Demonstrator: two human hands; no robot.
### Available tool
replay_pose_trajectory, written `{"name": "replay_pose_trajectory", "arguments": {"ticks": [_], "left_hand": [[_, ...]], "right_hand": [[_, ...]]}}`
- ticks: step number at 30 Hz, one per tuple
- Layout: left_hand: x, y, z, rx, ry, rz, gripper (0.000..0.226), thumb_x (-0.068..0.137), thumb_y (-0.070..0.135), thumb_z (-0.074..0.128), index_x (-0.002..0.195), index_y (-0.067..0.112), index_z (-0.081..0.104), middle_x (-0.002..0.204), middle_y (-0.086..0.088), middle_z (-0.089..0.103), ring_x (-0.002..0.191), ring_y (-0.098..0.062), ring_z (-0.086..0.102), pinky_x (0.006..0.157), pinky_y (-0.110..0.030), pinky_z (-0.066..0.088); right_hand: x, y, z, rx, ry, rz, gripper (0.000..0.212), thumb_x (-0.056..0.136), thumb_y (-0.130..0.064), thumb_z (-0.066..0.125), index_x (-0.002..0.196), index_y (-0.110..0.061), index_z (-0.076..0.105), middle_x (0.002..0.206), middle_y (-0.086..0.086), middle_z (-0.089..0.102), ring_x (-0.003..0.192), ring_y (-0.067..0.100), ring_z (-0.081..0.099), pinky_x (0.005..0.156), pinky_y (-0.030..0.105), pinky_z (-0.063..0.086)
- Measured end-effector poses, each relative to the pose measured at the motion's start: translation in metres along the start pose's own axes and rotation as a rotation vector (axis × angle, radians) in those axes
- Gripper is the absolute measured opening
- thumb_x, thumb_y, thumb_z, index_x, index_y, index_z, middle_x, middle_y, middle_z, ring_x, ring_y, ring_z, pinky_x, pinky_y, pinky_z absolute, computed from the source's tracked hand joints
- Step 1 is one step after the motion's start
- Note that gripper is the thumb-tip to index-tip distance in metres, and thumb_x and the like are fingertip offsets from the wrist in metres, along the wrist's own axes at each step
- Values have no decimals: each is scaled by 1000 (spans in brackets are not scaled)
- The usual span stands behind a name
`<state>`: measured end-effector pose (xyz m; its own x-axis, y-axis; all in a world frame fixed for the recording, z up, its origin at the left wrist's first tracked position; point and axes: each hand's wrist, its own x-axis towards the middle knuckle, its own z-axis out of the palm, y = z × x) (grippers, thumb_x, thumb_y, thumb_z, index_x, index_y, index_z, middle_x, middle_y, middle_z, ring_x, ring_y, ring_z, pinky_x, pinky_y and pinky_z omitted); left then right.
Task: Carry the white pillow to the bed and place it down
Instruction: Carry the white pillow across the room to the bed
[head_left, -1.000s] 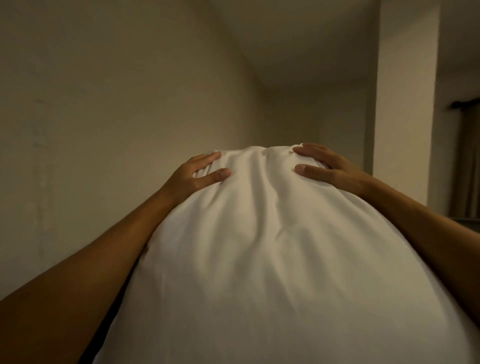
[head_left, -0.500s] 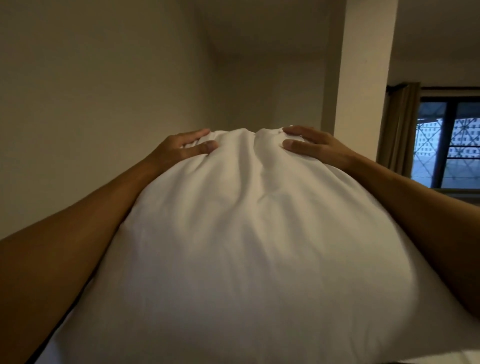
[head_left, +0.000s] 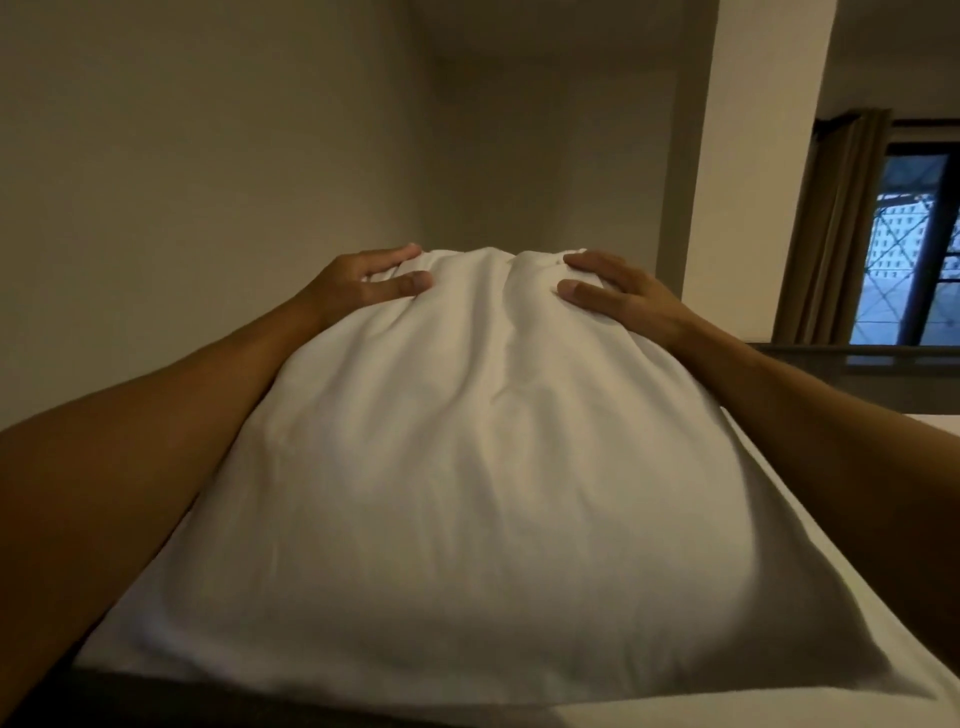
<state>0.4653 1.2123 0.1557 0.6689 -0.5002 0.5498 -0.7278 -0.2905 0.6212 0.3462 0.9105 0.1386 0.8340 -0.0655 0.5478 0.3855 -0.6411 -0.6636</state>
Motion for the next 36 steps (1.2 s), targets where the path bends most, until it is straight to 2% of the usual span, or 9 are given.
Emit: {"name": "replay_pose_trajectory", "arguments": {"ticks": [5,10,19,24,30,36], "left_hand": [[14,-36,12,-34,-19,-5,75,65,63,68,133,32,55,144,17,46,124,7,42,84,2,30],[24,-83,21,-41,-40,-28,69,70,58,67,133,32,54,148,9,43,128,-1,40,97,-14,27],[29,-153,38,-75,-105,-112,74,64,64,67,131,35,54,148,7,43,128,-2,39,94,-12,27],[15,-183,51,-71,-145,-187,76,62,68,67,132,38,53,150,6,39,131,-10,36,105,-28,27],[6,-201,54,-76,-161,-214,78,62,66,66,132,34,54,149,6,41,130,-10,38,107,-31,27],[10,-210,47,-48,-124,-224,79,61,67,65,132,35,54,149,5,41,133,-16,38,109,-35,29]], "right_hand": [[15,26,21,-39,22,34,58,84,-52,62,138,-34,51,152,-8,37,131,15,41,101,27,28],[29,49,47,-76,19,86,59,83,-53,62,138,-36,50,154,-7,34,135,19,37,101,30,27],[36,90,99,-61,13,224,59,82,-52,63,137,-37,49,155,-7,33,136,17,34,97,28,24],[26,111,125,-52,-36,310,59,80,-57,61,135,-44,45,156,-8,31,132,16,37,96,32,29],[18,123,148,-97,-75,359,61,83,-57,58,140,-42,41,158,-7,26,139,23,33,107,42,31],[29,122,156,-119,-86,326,60,86,-53,57,142,-38,41,159,-6,25,141,23,31,110,45,28]]}}
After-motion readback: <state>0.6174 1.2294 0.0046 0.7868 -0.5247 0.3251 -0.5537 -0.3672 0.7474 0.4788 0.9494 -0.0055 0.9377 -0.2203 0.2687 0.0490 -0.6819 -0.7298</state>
